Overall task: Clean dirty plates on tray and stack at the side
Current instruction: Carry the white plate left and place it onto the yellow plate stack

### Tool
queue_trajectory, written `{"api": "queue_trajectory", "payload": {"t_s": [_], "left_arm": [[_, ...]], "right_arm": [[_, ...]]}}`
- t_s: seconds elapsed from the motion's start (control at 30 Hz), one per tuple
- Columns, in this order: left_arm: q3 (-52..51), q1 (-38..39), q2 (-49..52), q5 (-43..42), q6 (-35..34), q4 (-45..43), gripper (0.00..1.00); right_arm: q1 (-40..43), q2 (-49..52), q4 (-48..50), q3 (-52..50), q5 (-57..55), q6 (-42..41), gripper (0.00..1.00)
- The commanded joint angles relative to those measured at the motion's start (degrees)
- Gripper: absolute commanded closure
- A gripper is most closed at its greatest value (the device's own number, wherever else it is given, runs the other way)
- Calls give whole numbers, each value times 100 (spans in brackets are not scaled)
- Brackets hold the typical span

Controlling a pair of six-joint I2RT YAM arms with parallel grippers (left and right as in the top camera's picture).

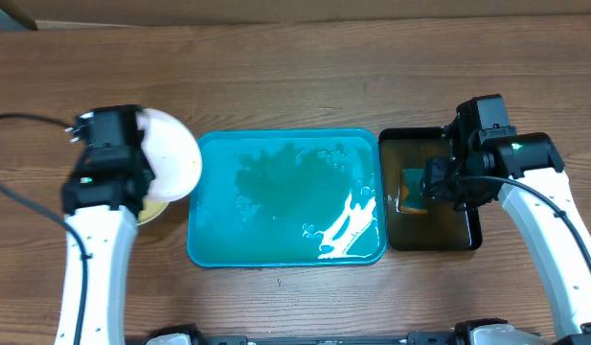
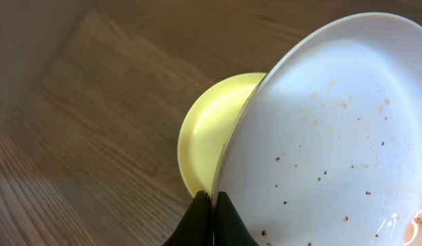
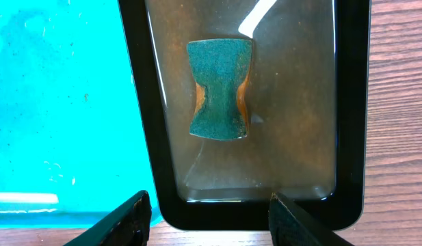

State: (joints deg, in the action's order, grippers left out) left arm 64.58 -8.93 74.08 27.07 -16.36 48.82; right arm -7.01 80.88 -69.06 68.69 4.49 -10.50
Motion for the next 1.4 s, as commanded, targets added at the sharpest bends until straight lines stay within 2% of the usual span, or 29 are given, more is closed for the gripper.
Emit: {"api": "queue_trajectory", "payload": {"t_s": [0.0, 0.2, 0.5, 0.53, 0.6, 0.63, 0.77, 0.9, 1.17, 1.27, 1.37], "left_arm": [[94, -645, 227, -920, -61, -79, 96], [94, -1259, 809, -927, -59, -315, 96], [94, -1572, 1357, -896, -63, -584, 95], [94, -1585, 1357, -918, -72, -586, 79], [94, -1582, 1355, -984, -85, -584, 39], [94, -1582, 1355, -1126, -81, -581, 25], [105, -1556, 1318, -2020, -57, -638, 2], [415, -1307, 1180, -2914, 289, -649, 0], [979, -105, 634, -3005, 765, -162, 0], [979, 260, 588, -3010, 754, 485, 0], [977, 402, 603, -3010, 651, 1394, 0]], "right_arm": [[7, -127, 9, 114, 37, -17, 43], [7, -127, -118, 114, 33, 4, 43], [7, -127, -221, 114, 33, 4, 42], [7, -127, -221, 114, 33, 4, 42], [7, -127, -212, 114, 31, 7, 41], [7, -127, -201, 114, 31, 4, 41], [7, -127, -170, 114, 31, 7, 37], [-11, -127, 31, 114, 48, 4, 33], [-11, -127, 1180, 114, 721, 345, 24], [-11, -127, 1486, 114, 723, 382, 21], [-11, -127, 1196, 116, 713, 498, 16]]}}
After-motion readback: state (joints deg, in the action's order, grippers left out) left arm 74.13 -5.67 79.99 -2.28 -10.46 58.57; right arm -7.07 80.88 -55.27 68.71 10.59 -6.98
